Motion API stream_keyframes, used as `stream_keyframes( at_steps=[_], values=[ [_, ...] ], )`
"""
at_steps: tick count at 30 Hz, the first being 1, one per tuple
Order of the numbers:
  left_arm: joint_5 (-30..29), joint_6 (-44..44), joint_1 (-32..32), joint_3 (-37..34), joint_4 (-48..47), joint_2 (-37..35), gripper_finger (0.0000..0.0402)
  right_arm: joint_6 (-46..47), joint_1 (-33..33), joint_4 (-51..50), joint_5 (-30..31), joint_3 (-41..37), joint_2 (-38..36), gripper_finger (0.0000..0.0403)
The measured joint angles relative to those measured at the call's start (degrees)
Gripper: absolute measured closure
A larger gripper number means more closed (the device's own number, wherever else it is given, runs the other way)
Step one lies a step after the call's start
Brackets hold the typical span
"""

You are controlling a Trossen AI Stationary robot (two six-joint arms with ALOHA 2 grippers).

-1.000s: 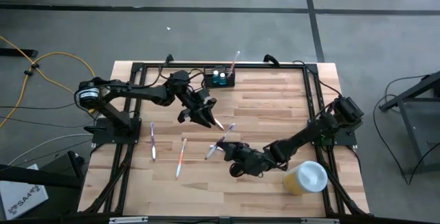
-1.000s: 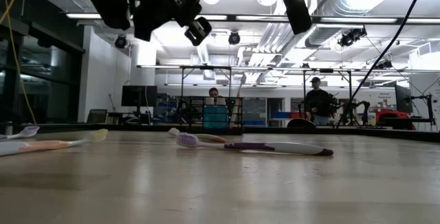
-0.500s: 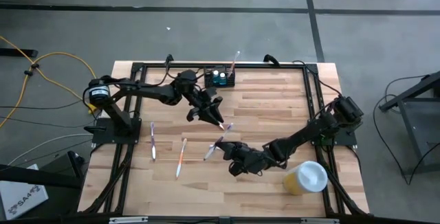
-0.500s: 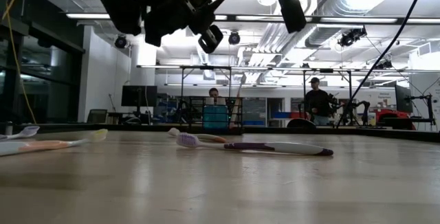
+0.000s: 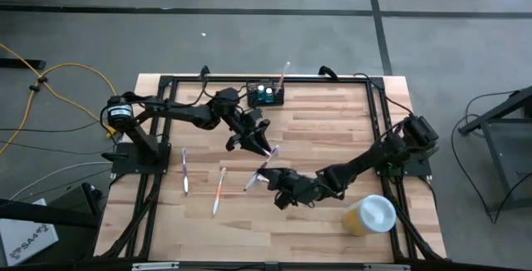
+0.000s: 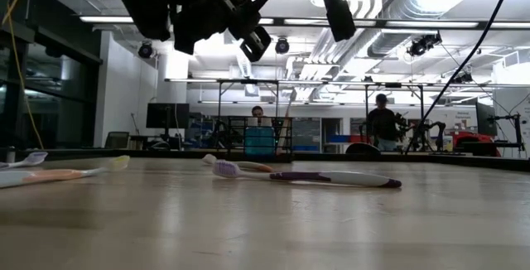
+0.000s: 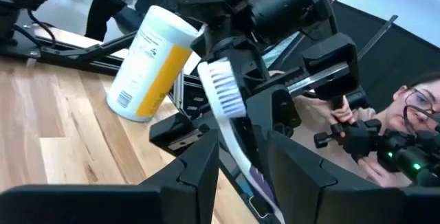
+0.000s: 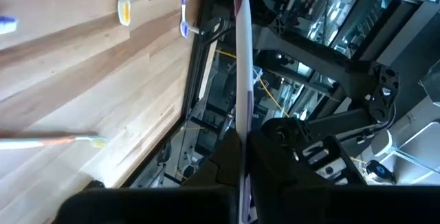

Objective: Pick & Place toothbrushing station
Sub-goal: Put the top right purple toothbrush into the wire organizer

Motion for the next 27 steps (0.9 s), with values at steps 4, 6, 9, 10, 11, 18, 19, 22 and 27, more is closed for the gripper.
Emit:
stream_keyframes(
  at_steps=[4,6,9,10,11,18,19,22,27],
  values=[
    [-0.28,0.42,-0.33,0.00,0.00,0.00,0.0282,-0.23,-0.40,0.22,-0.15,0.00,0.00,0.0399],
    [-0.33,0.44,-0.13,0.00,-0.19,0.00,0.0282,-0.26,-0.52,0.20,-0.27,0.00,0.00,0.0399],
    [-1.71,1.29,-0.09,0.00,-1.35,0.00,0.0282,-0.81,-0.52,0.48,-0.21,0.00,0.00,0.0399],
    [-1.78,1.59,-0.08,-0.02,-1.67,0.00,0.0282,-1.49,-0.52,0.66,-0.13,0.00,0.00,0.0399],
    [-1.80,1.69,-0.07,-0.02,-1.68,0.00,0.0282,-1.91,-0.52,1.03,-0.17,0.00,0.00,0.0399],
    [-1.85,1.73,-0.16,-0.02,-2.17,-0.02,0.0282,-2.82,-1.00,1.71,-1.66,0.00,-0.02,0.0399],
    [-1.88,1.73,-0.20,-0.02,-2.21,-0.02,0.0282,-2.84,-1.17,1.75,-1.72,0.00,-0.02,0.0399],
    [-1.91,1.73,-0.42,-0.02,-2.21,-0.02,0.0282,-2.80,-1.77,1.75,-2.32,0.00,-0.02,0.0399],
    [-1.94,1.82,-0.82,-0.02,-2.26,-0.02,0.0282,-2.80,-2.53,2.56,-3.18,0.00,-0.02,0.0399]
  ],
)
